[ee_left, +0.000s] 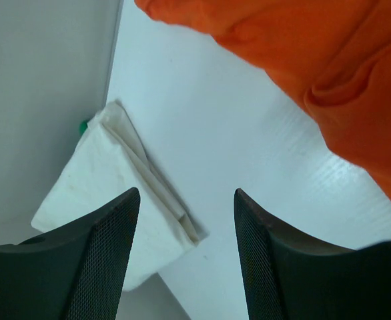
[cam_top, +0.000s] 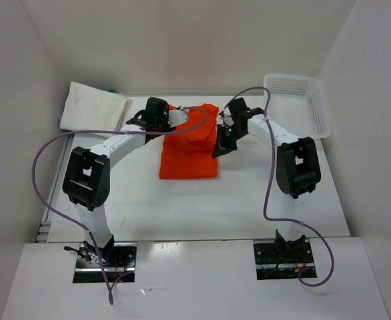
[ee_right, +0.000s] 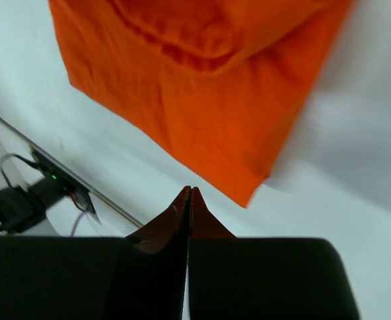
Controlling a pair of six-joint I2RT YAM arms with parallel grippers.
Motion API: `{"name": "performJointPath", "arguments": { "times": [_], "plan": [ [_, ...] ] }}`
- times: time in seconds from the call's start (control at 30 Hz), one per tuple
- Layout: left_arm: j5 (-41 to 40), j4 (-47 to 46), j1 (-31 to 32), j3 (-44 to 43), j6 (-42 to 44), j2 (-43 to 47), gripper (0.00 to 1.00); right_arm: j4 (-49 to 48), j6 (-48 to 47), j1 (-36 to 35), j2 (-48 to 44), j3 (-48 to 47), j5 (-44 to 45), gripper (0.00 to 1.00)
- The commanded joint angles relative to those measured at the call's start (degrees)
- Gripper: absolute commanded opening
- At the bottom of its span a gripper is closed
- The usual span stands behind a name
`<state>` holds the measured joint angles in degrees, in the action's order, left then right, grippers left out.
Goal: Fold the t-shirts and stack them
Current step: Fold the folded rectangular tshirt in 1/3 of the way, then grab one side of the 2/3 rectangular tshirt with both arms
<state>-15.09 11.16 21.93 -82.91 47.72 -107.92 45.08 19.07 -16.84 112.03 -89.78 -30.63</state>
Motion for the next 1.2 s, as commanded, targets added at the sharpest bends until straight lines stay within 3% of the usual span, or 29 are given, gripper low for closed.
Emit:
{"name": "performJointPath", "arguments": {
  "times": [0.0,0.27,0.53,0.77,0.93,1.17],
  "plan": [
    [-1.5,2.8,0.1,3.6,-1.8,5.2,0.66,-2.5,-0.5,-6.6,1.8,2.1,2.5,0.0],
    [-2.8,6.5,0.1,5.2,-10.4,7.1,0.66,-3.2,0.0,-7.9,11.0,-10.4,8.0,0.0],
    [-1.8,10.2,1.9,9.5,-13.1,9.8,0.66,-2.6,1.8,-5.3,22.5,-23.0,12.8,0.0],
    [-3.1,12.7,8.7,15.8,-10.2,14.0,0.66,3.2,2.4,-4.3,31.0,-43.5,16.7,0.0],
    [0.0,16.3,15.5,17.7,-8.4,15.3,0.66,14.1,2.4,-4.3,35.5,-63.0,17.4,0.09],
    [2.0,14.2,20.3,21.0,-5.5,13.3,0.74,16.3,1.2,-4.3,29.2,-56.6,19.4,0.24]
  ]
}}
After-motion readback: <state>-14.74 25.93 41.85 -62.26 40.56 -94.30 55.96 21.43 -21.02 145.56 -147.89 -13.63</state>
